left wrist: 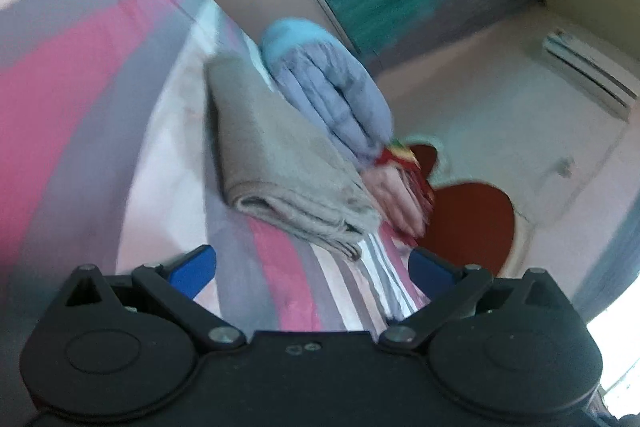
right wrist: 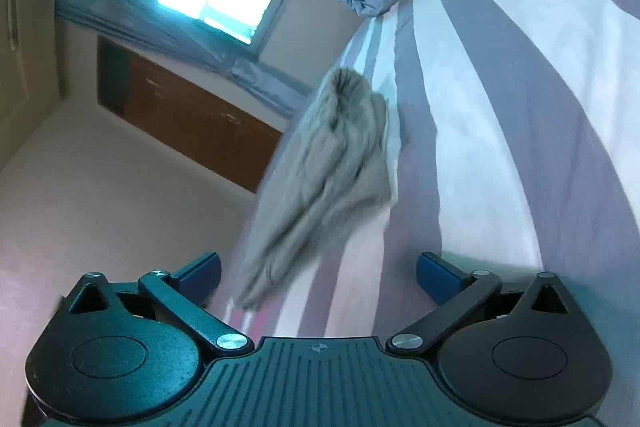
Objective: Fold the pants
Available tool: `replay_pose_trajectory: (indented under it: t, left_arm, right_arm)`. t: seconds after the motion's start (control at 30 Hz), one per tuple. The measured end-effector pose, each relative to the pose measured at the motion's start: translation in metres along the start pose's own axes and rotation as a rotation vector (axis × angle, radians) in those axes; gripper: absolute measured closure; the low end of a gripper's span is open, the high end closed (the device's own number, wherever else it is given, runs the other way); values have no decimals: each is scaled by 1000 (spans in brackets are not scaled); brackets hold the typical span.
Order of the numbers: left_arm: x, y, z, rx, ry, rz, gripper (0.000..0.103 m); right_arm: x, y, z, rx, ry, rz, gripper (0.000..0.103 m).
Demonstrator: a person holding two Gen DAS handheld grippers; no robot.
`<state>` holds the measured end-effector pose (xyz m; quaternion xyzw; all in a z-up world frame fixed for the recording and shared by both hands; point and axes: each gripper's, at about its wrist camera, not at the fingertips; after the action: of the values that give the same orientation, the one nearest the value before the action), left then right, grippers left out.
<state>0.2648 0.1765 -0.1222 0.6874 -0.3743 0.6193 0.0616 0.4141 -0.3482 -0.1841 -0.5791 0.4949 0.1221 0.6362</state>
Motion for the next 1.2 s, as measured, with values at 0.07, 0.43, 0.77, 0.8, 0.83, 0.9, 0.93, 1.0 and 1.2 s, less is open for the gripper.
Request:
replay_pose_trajectory:
  t: [0.07,0.43,0.77,0.8,0.83,0.9,0.93,1.0,1.2]
  left_arm:
    - [8,16,-14,80,-38,26,6]
    - [64,81,-78,177,-161,213,6]
    - [126,164,-123,335,-317,477,6]
    - [130,169,-129,350,-322,490,6]
    - [134,176,-134,367,-326,499,6]
    - [139,186,-142,399,-328,505,6]
    - [142,190,-147,414,-329,506,6]
    - [149,199,-152,430,-328,509,6]
    - [167,228,-168,473,-348,560,6]
  right_arm:
    - [-19,13,-3,-39,57,-50,0]
    - [-138,89,-65,48,270,-394,0]
    - [-201,146,-135,270,398,-463,0]
    - [-206,153,-140,277,407,-469,0]
    - [-211,157,-142,286,419,-476,0]
    - [-219,166,-150,309,437,-489,0]
    - [-223,169,-152,315,441,-492,0]
    - [-232,175,-155,316,445,-508,0]
    - [-264,200,-154,291,432,-598,0]
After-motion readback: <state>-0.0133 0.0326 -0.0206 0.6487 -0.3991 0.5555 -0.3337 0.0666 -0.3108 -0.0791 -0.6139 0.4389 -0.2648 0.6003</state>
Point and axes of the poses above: each gripper's, at about its wrist camera, not at the fingertips, and z roughly the way its jaws point, x to its right, y to its underside, and after that the axes turned 13 degrees about -z, right-handed
